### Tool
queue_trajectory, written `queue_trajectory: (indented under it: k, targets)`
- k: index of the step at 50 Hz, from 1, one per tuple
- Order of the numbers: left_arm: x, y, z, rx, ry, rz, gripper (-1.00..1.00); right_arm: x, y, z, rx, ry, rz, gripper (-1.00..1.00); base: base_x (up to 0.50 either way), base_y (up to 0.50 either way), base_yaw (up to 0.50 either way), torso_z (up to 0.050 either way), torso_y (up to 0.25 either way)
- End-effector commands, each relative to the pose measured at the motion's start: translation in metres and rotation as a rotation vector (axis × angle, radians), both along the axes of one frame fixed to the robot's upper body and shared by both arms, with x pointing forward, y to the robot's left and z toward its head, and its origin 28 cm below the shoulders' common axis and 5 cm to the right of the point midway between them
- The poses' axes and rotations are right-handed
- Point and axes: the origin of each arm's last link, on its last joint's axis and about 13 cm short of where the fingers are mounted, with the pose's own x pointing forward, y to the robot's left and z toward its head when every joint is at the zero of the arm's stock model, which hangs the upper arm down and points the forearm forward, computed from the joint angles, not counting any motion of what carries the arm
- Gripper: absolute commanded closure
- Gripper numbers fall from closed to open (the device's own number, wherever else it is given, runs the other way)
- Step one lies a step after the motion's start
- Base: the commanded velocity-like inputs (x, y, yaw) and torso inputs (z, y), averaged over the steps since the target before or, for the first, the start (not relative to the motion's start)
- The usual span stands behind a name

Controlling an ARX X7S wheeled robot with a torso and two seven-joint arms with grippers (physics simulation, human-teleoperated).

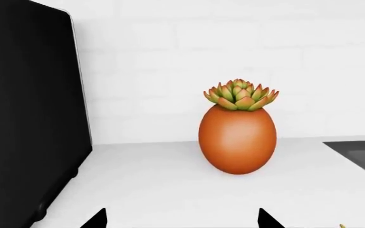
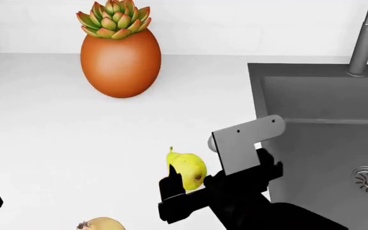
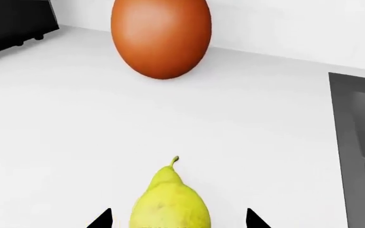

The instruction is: There is a mixed pile of frozen fruits and vegetables on the counter. Locate all the frozen vegetables and place the items in a bowl on the counter. Take all the frozen fruits and defrost them in a running sink.

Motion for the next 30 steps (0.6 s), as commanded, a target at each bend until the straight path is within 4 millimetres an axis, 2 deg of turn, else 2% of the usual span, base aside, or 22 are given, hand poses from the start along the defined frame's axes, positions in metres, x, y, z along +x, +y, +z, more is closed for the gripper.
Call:
queue_trajectory:
  k: [1, 30]
  targets:
    - [-0.001, 0.001, -0.001, 0.006, 0.0, -0.001, -1.0, 0.01, 0.001, -0.012, -0.012, 0.046, -0.005, -1.0, 0.0, 0.0, 0.0, 0.0, 0.0]
    - [0.002, -0.001, -0.002, 0.01, 0.001, -0.001, -1.0, 0.022, 0.008, -0.026, -0.004, 0.11, 0.042, -1.0, 0.0, 0.0, 0.0, 0.0, 0.0]
